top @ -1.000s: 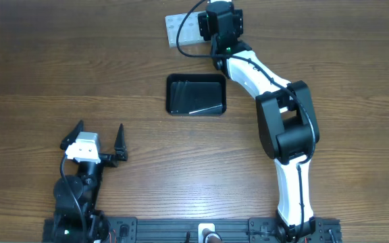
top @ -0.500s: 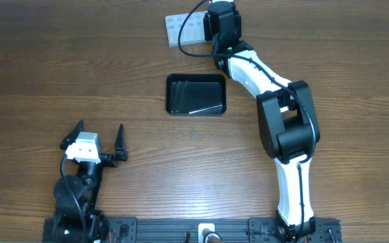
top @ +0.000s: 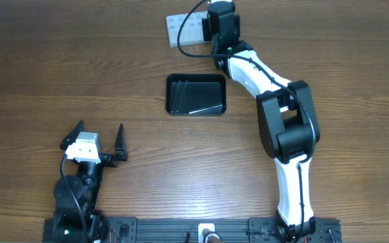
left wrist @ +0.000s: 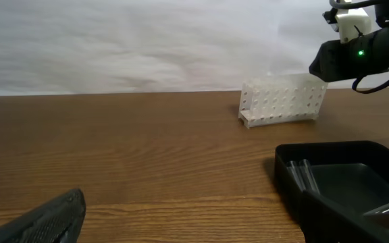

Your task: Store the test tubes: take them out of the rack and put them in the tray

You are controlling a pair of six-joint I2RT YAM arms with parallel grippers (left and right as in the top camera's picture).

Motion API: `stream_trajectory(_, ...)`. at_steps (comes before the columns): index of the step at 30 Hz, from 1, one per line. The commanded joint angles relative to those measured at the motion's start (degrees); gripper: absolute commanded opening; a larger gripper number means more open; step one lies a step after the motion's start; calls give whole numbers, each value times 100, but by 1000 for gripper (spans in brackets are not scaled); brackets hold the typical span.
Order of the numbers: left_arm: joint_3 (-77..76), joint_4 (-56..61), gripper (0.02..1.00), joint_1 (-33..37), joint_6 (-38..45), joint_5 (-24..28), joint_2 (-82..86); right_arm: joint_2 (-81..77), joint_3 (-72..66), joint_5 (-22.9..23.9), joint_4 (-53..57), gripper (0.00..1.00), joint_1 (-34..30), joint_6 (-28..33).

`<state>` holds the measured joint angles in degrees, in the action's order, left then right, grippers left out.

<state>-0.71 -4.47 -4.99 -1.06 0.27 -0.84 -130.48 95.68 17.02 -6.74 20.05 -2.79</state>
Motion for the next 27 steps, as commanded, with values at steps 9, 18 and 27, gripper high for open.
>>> stream_trajectory(9,37,13,1000,28,66,76,46,-92,26,-24,-33,115,-20,-17)
stream_trajectory(18,37,13,1000,28,66,76,46,-39,55,-9,-33,73,-20,-15)
stream_trajectory(27,37,13,1000,31,66,76,46,909,70,0,166,62,-13,-13)
